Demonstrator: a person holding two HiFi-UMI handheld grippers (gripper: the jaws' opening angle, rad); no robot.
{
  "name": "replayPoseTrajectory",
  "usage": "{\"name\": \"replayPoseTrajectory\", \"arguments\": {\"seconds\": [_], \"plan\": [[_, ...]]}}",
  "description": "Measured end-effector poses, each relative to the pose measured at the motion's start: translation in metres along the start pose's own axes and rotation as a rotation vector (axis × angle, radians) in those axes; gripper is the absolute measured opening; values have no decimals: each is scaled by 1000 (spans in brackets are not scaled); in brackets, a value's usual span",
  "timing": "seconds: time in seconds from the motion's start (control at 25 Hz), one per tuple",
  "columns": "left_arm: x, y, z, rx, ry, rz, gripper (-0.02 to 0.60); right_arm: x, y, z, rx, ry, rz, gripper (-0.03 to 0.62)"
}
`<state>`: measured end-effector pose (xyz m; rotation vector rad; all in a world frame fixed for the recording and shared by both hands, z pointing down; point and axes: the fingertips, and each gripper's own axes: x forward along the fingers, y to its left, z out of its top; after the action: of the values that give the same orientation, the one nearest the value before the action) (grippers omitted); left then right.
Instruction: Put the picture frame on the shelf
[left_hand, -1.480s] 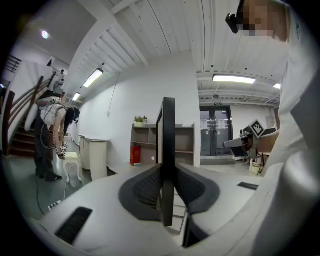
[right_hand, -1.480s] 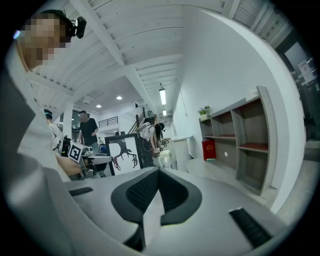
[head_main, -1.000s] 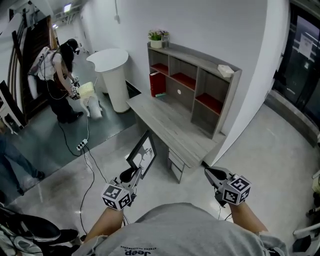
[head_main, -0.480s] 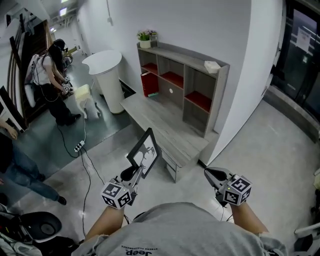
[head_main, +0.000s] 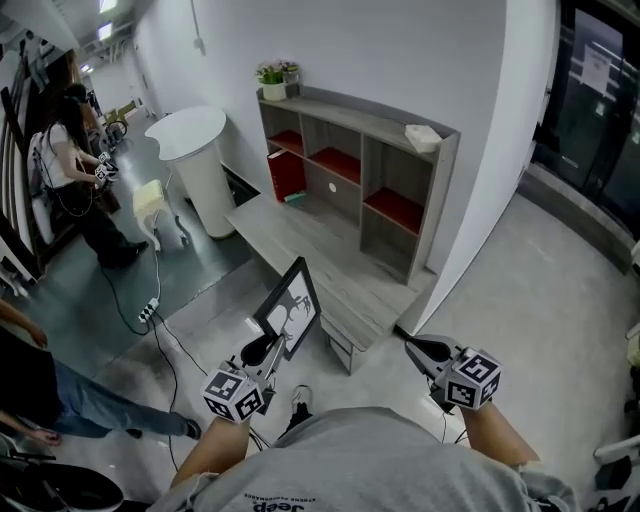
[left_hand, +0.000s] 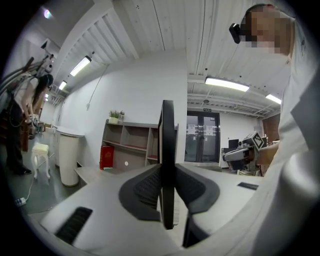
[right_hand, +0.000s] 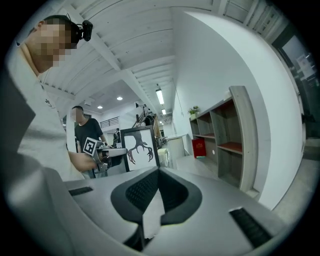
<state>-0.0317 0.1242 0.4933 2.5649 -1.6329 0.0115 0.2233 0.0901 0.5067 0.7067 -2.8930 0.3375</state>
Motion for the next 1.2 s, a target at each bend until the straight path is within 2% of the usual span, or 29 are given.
{"name": "replayPoseTrajectory", "arguments": {"seconds": [0.2, 0.44, 0.76, 0.96, 1.2], "plan": [[47, 60, 4, -12, -22, -74, 87, 56, -35, 9, 1, 10, -68, 5], [108, 157, 26, 5, -32, -173, 87, 158, -66, 44, 7, -7, -118, 5], [166, 268, 61, 8, -54, -242, 87, 268, -98, 86, 9, -4, -158, 5], [197, 310, 69, -11, -64, -266, 87, 308, -125, 96, 27, 6, -183, 5], [231, 325, 78, -35, -81, -286, 87, 318, -149, 98, 45, 20, -193, 5]]}}
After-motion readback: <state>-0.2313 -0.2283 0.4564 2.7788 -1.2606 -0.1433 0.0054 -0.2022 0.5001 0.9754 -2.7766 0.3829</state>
